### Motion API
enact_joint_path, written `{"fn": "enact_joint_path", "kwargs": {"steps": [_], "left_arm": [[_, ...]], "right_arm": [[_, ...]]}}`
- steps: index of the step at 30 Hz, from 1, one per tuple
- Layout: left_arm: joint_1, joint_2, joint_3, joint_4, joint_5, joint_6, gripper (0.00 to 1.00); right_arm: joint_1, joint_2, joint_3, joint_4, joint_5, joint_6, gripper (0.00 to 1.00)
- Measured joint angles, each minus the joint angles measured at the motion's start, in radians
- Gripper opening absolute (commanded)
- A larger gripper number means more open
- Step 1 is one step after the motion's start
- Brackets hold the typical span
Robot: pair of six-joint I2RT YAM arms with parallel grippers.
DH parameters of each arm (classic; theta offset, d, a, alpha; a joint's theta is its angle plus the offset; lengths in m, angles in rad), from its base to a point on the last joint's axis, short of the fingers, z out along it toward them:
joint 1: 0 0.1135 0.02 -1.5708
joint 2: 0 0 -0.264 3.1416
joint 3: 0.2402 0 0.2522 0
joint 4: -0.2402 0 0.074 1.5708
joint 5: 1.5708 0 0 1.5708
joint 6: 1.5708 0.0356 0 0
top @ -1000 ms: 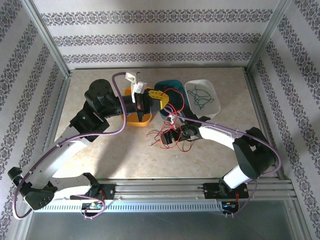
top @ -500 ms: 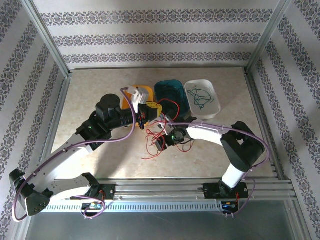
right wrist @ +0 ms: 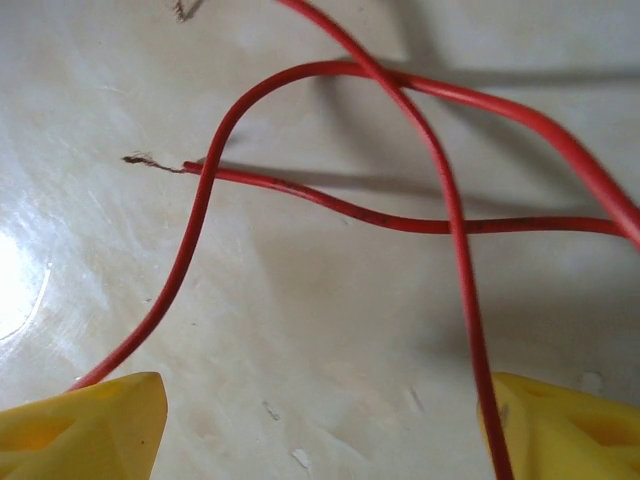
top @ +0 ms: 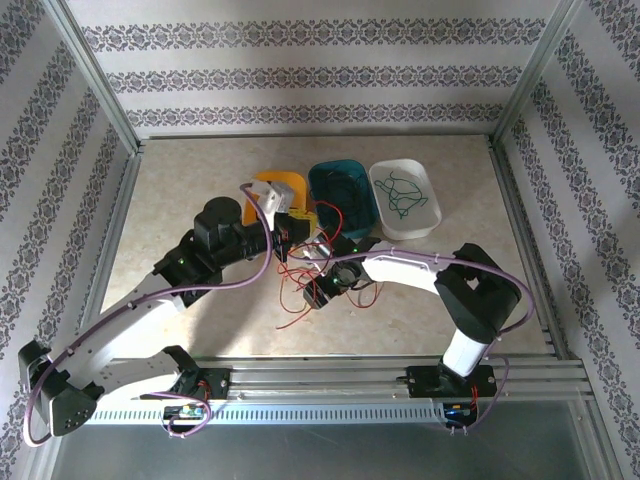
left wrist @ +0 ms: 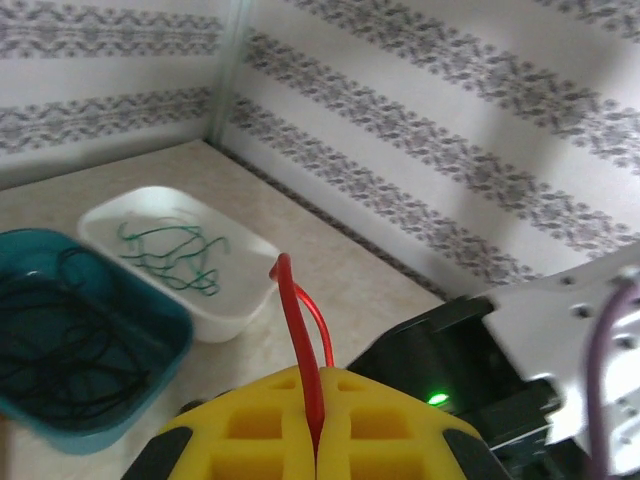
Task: Untangle the cables
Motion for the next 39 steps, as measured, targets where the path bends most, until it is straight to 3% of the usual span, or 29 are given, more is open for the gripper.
{"fn": "enact_joint_path", "kwargs": {"steps": [5,8,12,29,39], "left_arm": [[0.063,-0.072,-0.097,0.044,-0.084,-0.057,0.0],[0.122,-0.078,-0.117,0.073,-0.082,-0.114,0.0],[0.139,-0.064,-0.128,0.085,-0.076,-0.158,0.0],[0.145,-0.028,-0.158,0.106,-0.06,-0.204,0.0],[0.145,-0.053,-0.158,0.106,-0.02,-0.206,0.0]], "right_arm": [[-0.036,-0.063,-0.04,0.006,0.051,0.008,0.82],[-0.092,-0.116,-0.096,0.023,0.066,0.031,0.82],[-0.146,-0.199,-0.166,0.038,0.068,0.043,0.83],[0.041,-0.231,-0.105,0.086,0.069,-0.044,0.83],[-0.023,-0.171,-0.07,0.168,0.188,-0.009,0.79]]}}
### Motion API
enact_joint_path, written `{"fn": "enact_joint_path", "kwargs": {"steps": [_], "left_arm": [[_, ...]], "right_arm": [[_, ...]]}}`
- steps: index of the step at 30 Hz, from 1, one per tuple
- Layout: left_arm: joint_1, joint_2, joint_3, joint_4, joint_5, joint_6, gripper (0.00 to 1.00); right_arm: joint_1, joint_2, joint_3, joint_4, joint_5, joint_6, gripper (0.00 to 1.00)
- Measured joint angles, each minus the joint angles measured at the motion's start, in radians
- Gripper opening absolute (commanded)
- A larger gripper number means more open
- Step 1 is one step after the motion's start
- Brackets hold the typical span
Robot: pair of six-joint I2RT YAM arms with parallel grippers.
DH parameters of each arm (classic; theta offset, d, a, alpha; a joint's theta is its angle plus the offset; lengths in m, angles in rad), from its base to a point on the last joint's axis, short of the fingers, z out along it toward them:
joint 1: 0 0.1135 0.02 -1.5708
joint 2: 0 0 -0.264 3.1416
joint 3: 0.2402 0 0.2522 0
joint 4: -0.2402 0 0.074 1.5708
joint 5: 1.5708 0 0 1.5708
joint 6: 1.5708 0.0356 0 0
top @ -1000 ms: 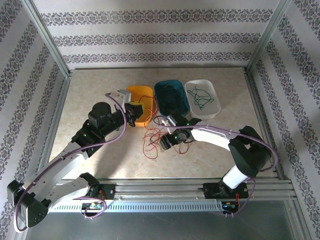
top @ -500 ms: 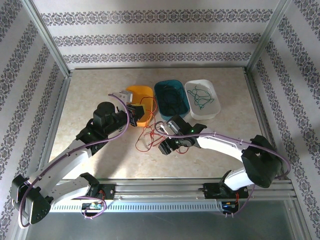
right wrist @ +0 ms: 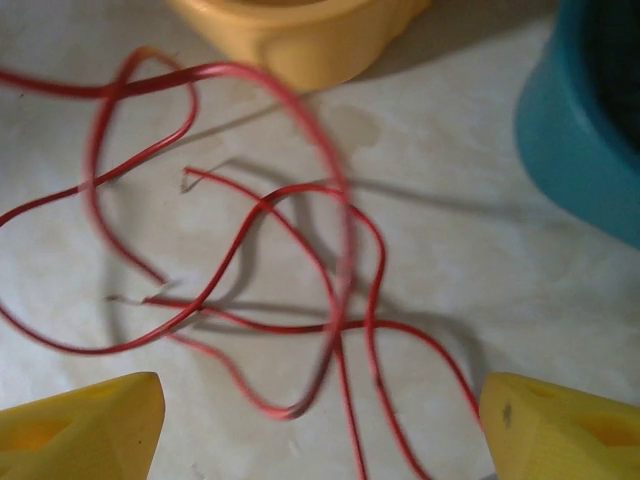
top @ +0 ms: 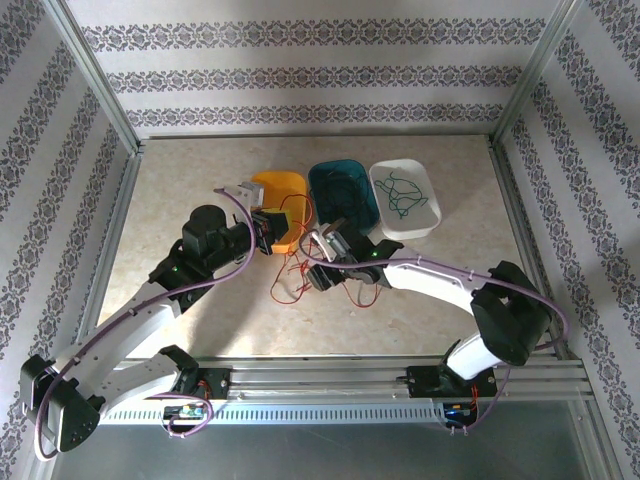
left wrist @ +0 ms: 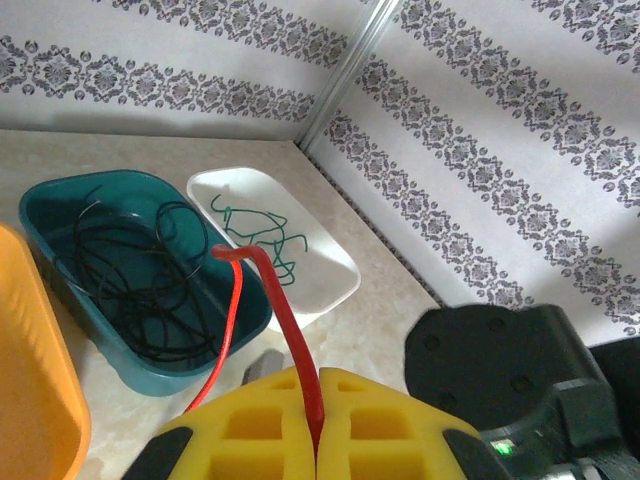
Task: Untangle the cables
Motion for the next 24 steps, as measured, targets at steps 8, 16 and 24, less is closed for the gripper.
{"fn": "enact_joint_path", "kwargs": {"steps": [8,16,24], "left_arm": [[0.0,0.0,0.0,0.001,0.051,0.0,0.0],[0.0,-0.022,0.0,0.0,-0.012,0.001,0.0],[0.0,-0.01,0.0,-0.029,-0.069,0.034,0.0]], "right_arm": [[-0.053,0.103,0.04,0.051,-0.081,0.041,0.19],[-0.074,0.082,0.026,0.077,-0.092,0.072,0.0],[-0.097,-0.284,-0.109,0.001,0.126,0.082,0.0]]}}
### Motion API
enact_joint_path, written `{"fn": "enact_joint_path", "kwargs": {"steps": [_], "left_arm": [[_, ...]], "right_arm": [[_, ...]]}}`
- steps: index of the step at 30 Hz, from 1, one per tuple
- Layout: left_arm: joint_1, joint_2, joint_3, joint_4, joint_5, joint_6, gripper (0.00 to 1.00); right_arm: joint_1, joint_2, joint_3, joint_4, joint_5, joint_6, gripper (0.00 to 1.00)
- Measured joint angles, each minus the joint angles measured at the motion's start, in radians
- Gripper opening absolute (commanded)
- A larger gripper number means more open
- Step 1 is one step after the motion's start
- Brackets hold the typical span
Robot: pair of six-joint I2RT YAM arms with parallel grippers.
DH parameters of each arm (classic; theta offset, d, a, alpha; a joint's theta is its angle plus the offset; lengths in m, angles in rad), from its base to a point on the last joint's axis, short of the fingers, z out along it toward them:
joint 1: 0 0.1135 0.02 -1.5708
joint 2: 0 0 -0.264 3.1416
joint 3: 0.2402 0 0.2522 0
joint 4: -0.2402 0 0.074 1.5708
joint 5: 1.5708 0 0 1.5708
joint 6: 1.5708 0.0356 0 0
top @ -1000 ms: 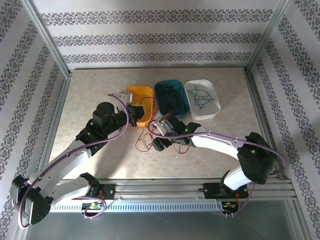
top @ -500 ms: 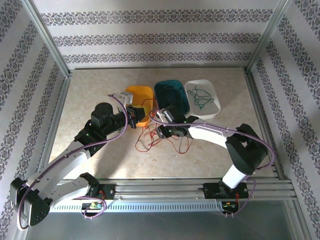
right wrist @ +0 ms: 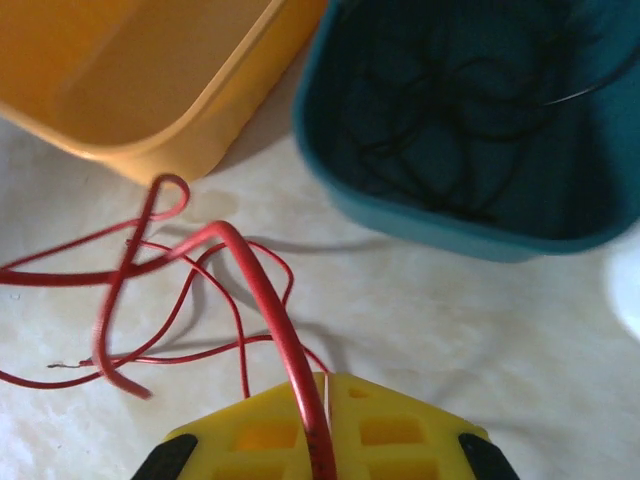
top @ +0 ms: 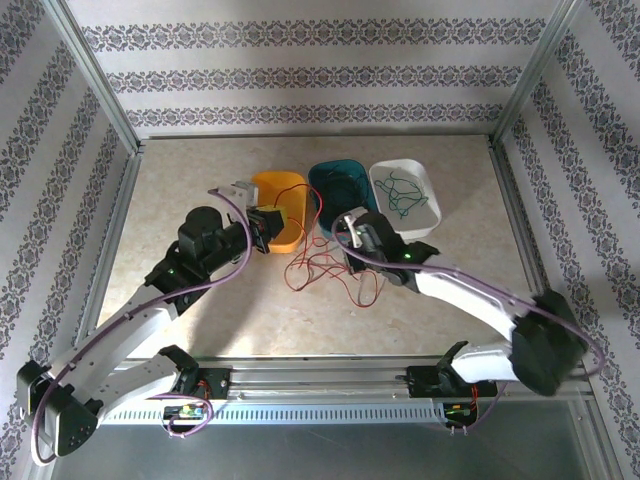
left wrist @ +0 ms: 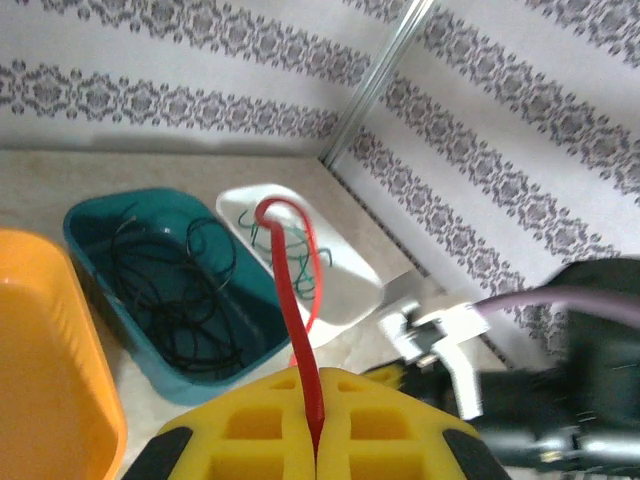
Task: Untangle the cables
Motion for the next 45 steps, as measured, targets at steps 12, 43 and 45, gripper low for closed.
{"fn": "enact_joint_path", "kwargs": {"steps": [12,43,45], "left_arm": [[-0.076,0.183,-0.005,-0.146,0.008,0.13,0.0],[-0.251,0.458,0.233,-0.292,0.488,0.254,0.0],[-0.216,0.436,0.234,-0.178,0.546,0.18,0.0]], "right_arm": [[-0.007,-0.275,-0.058,-0.051,0.254,-0.021,0.0],[-0.255,-0.026,0.167,-0.15,-0.028,0.025,0.0],[-0.255,-0.01,0.172,-0.15,-0.037,0.025,0.0]]}}
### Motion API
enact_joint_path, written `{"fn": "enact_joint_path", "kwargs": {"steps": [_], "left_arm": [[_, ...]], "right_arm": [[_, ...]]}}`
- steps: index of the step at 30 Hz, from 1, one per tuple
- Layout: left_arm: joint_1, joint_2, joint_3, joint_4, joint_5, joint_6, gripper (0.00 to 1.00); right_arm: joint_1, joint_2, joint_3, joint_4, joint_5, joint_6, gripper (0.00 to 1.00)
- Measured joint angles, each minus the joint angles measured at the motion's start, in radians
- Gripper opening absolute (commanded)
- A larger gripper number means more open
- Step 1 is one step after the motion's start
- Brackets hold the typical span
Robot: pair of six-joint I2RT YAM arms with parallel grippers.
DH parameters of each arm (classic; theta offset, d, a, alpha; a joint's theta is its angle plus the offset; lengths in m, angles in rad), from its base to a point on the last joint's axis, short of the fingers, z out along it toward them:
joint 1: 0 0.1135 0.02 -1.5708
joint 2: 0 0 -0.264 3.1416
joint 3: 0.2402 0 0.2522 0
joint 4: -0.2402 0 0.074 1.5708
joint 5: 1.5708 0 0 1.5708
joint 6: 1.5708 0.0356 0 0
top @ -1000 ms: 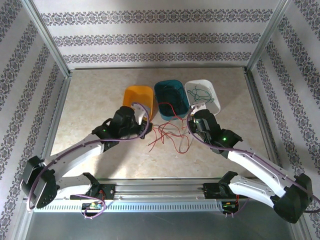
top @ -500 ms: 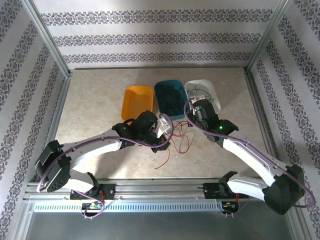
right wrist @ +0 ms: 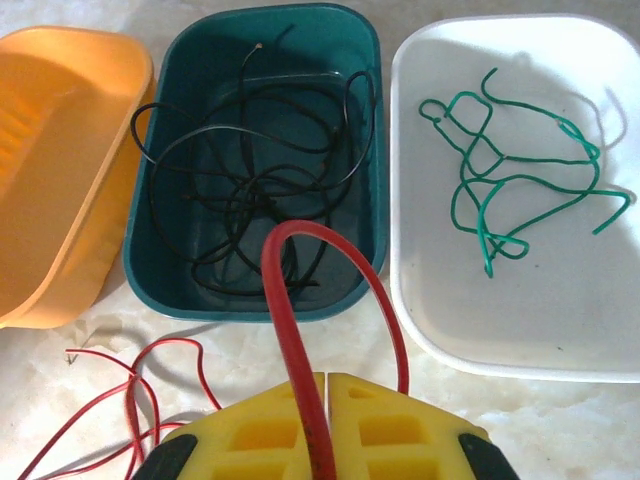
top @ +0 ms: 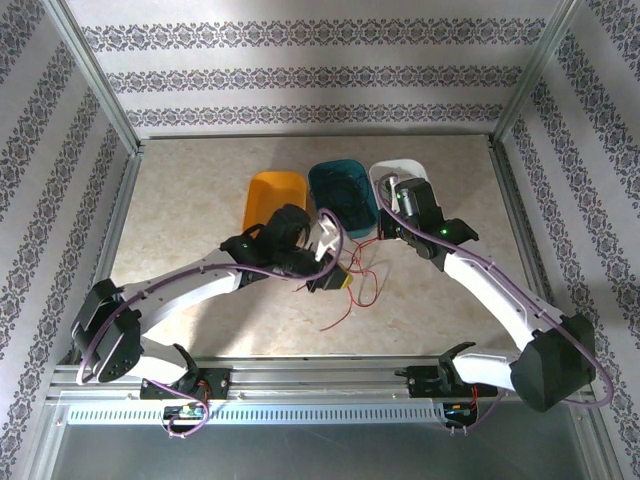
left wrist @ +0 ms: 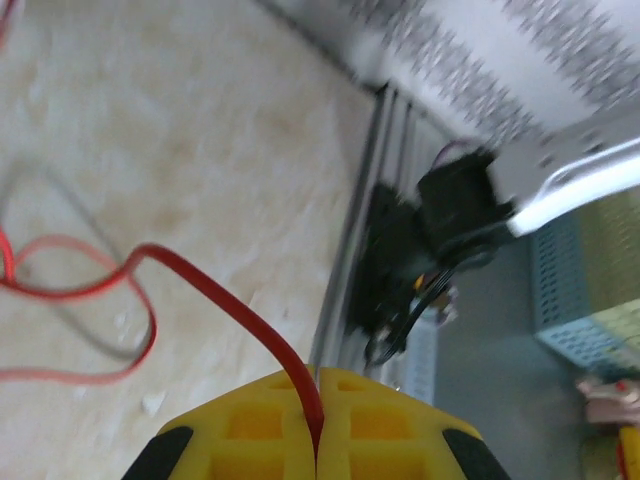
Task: Untangle the cables
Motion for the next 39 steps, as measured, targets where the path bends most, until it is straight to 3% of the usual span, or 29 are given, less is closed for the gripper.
{"fn": "enact_joint_path", "kwargs": {"steps": [7,12,15,19,24,27,33,37,39], "left_arm": [[0.099,-0.067,0.011,0.492,0.112,-0.315,0.0],[0.211,-0.081,0.007,0.883,0.12,-0.583,0.0],[0.27,-0.106,-0.022,0.978,0.092,-0.655,0.0],[0.288,-0.165,-0.045,0.891,0.052,-0.602,0.0],[0.287,-0.237,-0.045,0.7,-0.02,-0.463,0.0],[0.287,-0.253,-0.045,0.586,-0.08,-0.388,0.0],[0.287,-0.246,-0.076,0.423,-0.198,-0.296,0.0],[0.285,-0.233,-0.076,0.328,-0.208,-0.248,0.0],[0.282,-0.233,-0.076,0.304,-0.189,-0.232,0.0]], "right_arm": [[0.0,0.035,0.0,-0.026,-0.023,0.002,0.0],[0.0,0.035,-0.022,-0.034,-0.027,0.002,0.0],[0.0,0.035,-0.047,-0.053,-0.057,-0.002,0.0],[-0.014,0.006,-0.09,-0.063,-0.183,-0.003,0.0],[-0.089,-0.093,-0.144,-0.032,-0.537,0.021,0.04],[-0.109,-0.132,-0.144,0.0,-0.666,0.045,0.04],[-0.111,-0.141,-0.126,0.013,-0.719,0.072,0.04],[-0.111,-0.129,-0.111,0.012,-0.642,0.073,0.07],[-0.111,-0.116,-0.114,0.005,-0.57,0.08,0.14]]}}
